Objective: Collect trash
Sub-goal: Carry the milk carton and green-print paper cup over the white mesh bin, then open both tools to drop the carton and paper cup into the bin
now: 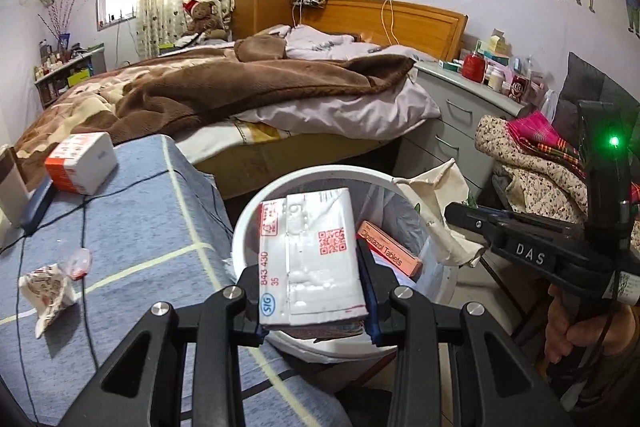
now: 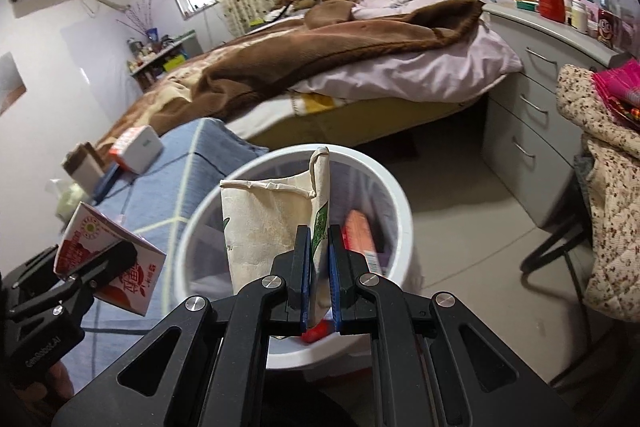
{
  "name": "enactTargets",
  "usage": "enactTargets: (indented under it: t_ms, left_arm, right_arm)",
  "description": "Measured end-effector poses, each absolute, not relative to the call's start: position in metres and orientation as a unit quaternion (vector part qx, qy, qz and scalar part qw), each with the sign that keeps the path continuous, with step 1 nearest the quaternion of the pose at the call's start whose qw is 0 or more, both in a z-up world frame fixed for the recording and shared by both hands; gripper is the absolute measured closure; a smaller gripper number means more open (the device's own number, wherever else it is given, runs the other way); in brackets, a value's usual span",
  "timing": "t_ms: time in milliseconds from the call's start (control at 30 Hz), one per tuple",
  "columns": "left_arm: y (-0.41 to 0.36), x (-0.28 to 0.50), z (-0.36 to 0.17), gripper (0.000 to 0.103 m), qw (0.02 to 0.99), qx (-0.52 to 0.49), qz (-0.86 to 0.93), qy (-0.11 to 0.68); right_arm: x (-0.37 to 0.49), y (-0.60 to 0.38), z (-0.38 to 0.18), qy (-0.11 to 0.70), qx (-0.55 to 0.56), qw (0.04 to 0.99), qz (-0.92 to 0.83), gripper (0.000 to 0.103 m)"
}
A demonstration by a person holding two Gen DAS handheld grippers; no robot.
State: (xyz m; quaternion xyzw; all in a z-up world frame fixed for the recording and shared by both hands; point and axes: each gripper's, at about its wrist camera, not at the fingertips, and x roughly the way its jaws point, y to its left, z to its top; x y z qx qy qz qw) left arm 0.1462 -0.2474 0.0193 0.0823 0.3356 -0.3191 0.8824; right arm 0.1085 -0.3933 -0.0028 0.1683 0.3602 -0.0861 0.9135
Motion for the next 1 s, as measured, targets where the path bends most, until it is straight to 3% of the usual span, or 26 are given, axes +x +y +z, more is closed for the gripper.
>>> enactTargets:
  t_ms: [533, 633, 733, 1000]
  left_arm:
    - [-0.259, 0.169, 0.001, 0.065, 0.872, 0.072, -0.323, 0.36]
    - [-0.255, 0.172, 0.002, 0.052, 0.876, 0.069, -0.313, 0.359]
    - [-0.25, 0.174, 0.002, 0.046, 0.876, 0.06, -0.313, 0.362]
    - [-0.238, 0.175, 0.005, 0.044, 0.881, 0.052, -0.304, 0.36]
  right_arm:
    - [0.122, -0.4, -0.021, 0.398, 0.149, 0.899, -0.104, 0.093]
    - [0.123, -0.4, -0.023, 0.401, 0.149, 0.898, -0.105, 0.093]
    - [0.124, -0.4, -0.023, 0.403, 0.154, 0.897, -0.102, 0.092]
    - [0.125, -0.396, -0.023, 0.403, 0.162, 0.895, -0.101, 0.083]
